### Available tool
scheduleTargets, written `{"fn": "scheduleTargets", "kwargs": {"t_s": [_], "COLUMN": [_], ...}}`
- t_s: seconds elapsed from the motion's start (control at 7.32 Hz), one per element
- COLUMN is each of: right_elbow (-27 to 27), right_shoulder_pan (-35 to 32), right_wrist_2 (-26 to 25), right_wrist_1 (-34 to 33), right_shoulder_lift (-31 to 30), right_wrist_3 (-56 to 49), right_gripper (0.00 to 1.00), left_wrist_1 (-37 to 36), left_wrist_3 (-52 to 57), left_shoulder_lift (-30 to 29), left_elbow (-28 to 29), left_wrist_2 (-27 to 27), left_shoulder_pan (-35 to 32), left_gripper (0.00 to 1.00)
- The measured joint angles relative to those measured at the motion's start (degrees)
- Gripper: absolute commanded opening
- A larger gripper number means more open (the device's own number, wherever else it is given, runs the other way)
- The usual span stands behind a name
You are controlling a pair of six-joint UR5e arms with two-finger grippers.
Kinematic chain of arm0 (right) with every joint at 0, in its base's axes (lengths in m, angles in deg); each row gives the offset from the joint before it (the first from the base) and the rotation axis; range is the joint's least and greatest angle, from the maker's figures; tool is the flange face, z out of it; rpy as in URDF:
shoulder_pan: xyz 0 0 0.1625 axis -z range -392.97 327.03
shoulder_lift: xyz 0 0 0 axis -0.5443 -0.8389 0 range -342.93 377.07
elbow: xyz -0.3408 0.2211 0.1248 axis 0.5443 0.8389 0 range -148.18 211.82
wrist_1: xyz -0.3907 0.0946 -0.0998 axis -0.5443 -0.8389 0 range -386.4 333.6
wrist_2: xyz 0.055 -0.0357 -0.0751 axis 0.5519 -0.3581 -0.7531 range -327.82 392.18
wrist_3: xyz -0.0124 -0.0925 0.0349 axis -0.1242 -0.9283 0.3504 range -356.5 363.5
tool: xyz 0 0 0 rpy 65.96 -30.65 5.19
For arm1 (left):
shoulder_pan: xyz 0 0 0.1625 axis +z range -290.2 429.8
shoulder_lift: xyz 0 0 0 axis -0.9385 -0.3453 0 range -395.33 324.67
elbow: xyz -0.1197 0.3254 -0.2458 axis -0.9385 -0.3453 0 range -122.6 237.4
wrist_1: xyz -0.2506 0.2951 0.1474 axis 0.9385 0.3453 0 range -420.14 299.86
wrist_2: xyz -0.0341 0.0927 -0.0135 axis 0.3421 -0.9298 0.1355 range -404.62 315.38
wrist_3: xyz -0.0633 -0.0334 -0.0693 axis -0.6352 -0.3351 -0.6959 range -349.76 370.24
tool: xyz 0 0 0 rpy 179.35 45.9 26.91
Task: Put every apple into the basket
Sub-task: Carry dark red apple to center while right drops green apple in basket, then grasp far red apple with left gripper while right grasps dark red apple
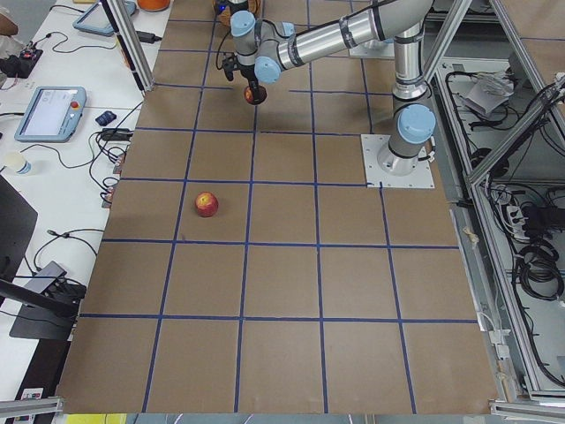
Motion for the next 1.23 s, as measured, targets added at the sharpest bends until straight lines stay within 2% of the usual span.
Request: {"fn": "scheduleTargets", "kwargs": {"t_s": [0.14,0.27,0.55,0.82,1.09,1.23], "right_elbow": [2.4,3.9,5.0,6.0,6.5,6.4], "right_shoulder_pan": [5.0,9.9,19.9,27.3,31.2,31.9], "right_wrist_2": [-2.9,-5.9,-8.8,-11.3,-12.9,-13.1], "right_wrist_1": [3.1,4.5,4.3,-1.2,-8.0,-9.4], "right_shoulder_lift": [-0.5,-0.6,0.4,4.5,9.6,11.2], "right_wrist_3": [-5.5,-12.5,-27.5,-40.9,-48.6,-49.5], "right_gripper": [0.0,0.0,0.0,0.0,0.0,0.26], "left_wrist_1": [-1.6,-3.9,-6.5,-5.3,3.1,9.6], "left_wrist_3": [-4.6,-8.7,-13.0,-12.8,-6.6,0.0], "left_shoulder_lift": [-2.4,-5.0,-7.8,-6.5,-3.5,-2.1], "left_elbow": [1.4,2.2,2.9,3.9,7.7,10.6], "left_wrist_2": [0.7,1.0,0.6,0.3,0.2,-0.6], "left_shoulder_pan": [-3.4,-6.3,-10.0,-9.9,-5.4,-1.5], "left_gripper": [0.68,1.0,1.0,1.0,1.0,1.0]}}
